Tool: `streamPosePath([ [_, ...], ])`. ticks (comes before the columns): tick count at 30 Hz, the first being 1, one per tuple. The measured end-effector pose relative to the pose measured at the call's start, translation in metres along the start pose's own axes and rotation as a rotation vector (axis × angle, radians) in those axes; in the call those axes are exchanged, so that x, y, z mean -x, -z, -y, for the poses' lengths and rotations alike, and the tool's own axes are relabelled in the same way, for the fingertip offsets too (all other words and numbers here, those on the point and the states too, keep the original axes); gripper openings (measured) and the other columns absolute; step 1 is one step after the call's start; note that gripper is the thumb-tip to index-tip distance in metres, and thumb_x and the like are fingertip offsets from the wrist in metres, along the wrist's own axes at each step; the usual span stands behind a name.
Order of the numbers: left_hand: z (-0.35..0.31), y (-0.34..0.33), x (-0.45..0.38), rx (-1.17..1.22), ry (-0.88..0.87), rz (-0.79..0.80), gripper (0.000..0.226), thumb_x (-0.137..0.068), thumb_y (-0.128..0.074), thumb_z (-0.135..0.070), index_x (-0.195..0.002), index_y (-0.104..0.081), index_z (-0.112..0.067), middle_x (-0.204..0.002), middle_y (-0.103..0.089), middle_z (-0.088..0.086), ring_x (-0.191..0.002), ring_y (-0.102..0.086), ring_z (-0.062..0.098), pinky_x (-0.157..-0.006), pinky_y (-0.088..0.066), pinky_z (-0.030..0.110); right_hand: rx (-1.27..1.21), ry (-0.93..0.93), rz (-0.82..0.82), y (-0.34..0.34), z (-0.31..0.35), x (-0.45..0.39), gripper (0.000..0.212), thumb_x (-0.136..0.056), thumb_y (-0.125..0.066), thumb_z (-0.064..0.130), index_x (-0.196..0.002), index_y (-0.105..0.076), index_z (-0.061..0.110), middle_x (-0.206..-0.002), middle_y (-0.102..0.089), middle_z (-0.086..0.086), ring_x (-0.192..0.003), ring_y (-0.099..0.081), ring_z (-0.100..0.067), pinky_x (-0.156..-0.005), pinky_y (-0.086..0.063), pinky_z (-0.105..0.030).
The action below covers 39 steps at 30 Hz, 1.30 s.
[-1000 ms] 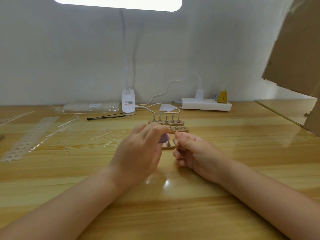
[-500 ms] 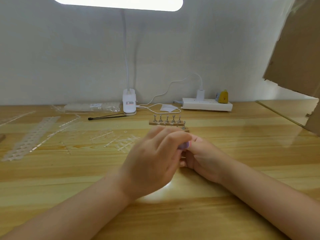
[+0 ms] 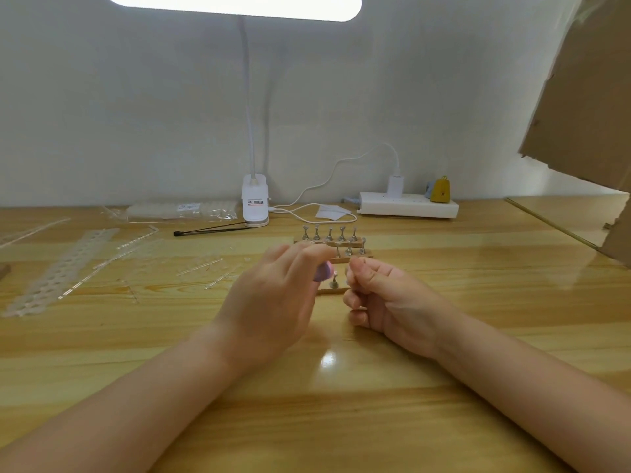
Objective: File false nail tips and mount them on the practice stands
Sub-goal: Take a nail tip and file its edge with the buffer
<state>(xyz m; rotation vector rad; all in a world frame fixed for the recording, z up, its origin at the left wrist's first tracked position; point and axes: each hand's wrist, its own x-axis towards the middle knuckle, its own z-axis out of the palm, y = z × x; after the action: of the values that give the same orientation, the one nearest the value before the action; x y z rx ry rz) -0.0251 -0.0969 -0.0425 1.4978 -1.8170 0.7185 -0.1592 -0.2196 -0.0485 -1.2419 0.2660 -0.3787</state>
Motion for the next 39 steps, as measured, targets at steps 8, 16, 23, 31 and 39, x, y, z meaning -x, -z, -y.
streamPosePath([
  [8,-0.010,-0.004,-0.003,0.017,-0.075,0.005,0.047,-0.077,-0.066,0.009,-0.114,-0.044,-0.012,-0.091,-0.067,0.005,-0.081,-0.060,0.022,-0.070,-0.051,0.034,0.003,0.000,0.012,0.003,0.000,0.000,0.012,-0.087,-0.055,0.023,-0.083,-0.056,0.012,-0.068,-0.052,0.003,-0.058,-0.047,-0.009,-0.051,-0.040,-0.021],
  [16,-0.022,-0.007,-0.008,0.034,-0.193,-0.060,0.047,-0.077,-0.064,0.007,-0.117,-0.046,-0.009,-0.096,-0.068,0.004,-0.089,-0.059,0.021,-0.080,-0.049,0.027,0.068,0.010,0.050,0.004,-0.003,-0.002,0.009,-0.084,-0.060,0.015,-0.075,-0.061,0.015,-0.069,-0.045,-0.002,-0.059,-0.046,-0.011,-0.054,-0.039,-0.024],
  [23,-0.006,0.000,-0.004,-0.022,-0.106,-0.085,0.055,-0.075,-0.067,0.010,-0.119,-0.043,-0.010,-0.092,-0.071,0.003,-0.083,-0.063,0.024,-0.073,-0.053,0.035,0.030,-0.012,0.030,0.003,-0.001,-0.001,0.017,-0.083,-0.059,0.027,-0.077,-0.052,0.013,-0.067,-0.037,-0.001,-0.058,-0.045,-0.011,-0.050,-0.040,-0.022],
  [31,-0.004,-0.001,-0.002,-0.076,-0.124,-0.044,0.060,-0.069,-0.070,0.013,-0.118,-0.044,-0.010,-0.089,-0.071,0.003,-0.082,-0.063,0.025,-0.074,-0.051,0.031,0.049,-0.018,0.068,0.002,-0.001,0.000,0.019,-0.086,-0.054,0.028,-0.073,-0.050,0.015,-0.067,-0.038,0.000,-0.058,-0.046,-0.011,-0.050,-0.041,-0.021],
  [39,-0.015,-0.006,-0.005,-0.019,-0.220,-0.032,0.050,-0.076,-0.064,0.010,-0.119,-0.045,-0.008,-0.095,-0.070,0.005,-0.089,-0.057,0.020,-0.081,-0.049,0.028,0.089,0.001,0.099,0.003,-0.001,-0.002,0.021,-0.085,-0.051,0.013,-0.072,-0.066,0.018,-0.070,-0.042,-0.004,-0.060,-0.044,-0.011,-0.053,-0.040,-0.022],
])
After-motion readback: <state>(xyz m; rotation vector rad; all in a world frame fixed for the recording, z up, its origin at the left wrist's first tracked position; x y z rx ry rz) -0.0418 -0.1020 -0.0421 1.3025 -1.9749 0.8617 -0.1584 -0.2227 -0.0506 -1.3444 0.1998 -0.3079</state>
